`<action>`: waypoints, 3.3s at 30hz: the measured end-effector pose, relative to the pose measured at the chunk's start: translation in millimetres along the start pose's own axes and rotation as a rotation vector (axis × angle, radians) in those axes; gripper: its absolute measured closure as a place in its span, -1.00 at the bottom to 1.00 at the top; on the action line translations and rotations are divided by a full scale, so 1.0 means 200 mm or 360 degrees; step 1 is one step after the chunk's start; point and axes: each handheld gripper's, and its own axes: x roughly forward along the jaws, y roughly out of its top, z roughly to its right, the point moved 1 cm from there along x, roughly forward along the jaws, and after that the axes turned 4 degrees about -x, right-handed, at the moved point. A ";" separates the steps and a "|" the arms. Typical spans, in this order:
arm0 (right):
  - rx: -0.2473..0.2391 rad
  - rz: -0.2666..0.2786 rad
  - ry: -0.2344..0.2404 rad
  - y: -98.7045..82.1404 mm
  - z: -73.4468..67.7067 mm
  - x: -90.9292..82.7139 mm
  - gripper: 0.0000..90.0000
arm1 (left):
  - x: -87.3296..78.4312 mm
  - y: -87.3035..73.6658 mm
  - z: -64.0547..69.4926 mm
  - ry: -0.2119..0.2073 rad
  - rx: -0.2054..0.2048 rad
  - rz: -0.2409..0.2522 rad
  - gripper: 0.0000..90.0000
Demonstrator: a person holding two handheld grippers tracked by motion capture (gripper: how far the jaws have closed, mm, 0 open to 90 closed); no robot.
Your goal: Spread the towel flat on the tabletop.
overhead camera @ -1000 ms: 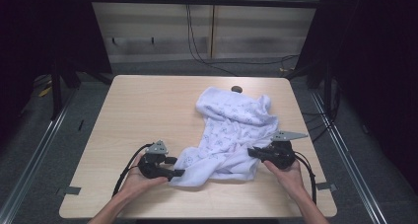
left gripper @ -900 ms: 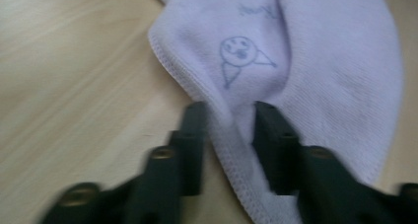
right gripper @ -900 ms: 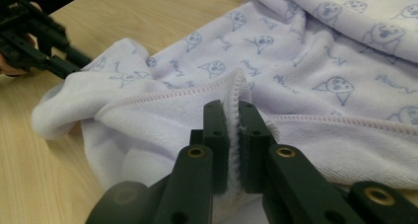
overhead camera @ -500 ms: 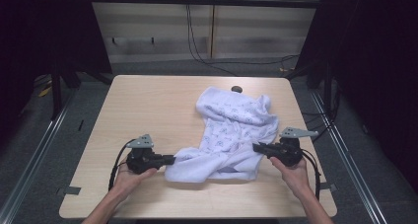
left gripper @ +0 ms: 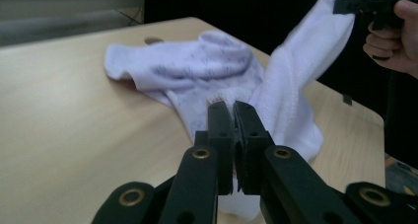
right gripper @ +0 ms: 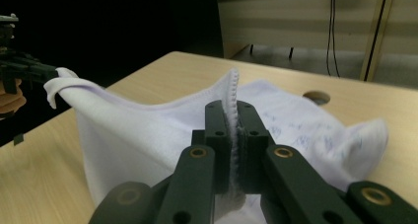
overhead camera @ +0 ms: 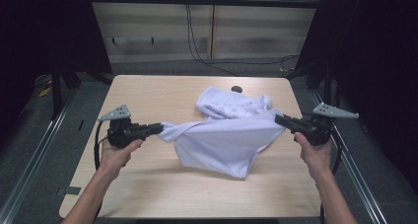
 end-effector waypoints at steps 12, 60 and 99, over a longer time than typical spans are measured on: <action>-0.0158 0.0315 0.0015 0.49 -0.11 -0.15 0.92 | -0.31 0.55 0.23 0.0031 0.0235 0.0303 0.94; 0.0009 -0.0580 0.0127 -0.56 -0.20 0.21 0.91 | 0.39 -0.56 0.00 0.0107 0.0080 -0.0652 0.79; -0.0114 -0.0659 -0.0022 -0.59 -0.15 0.24 0.45 | 0.27 -0.62 0.12 0.0048 0.0120 -0.0744 1.00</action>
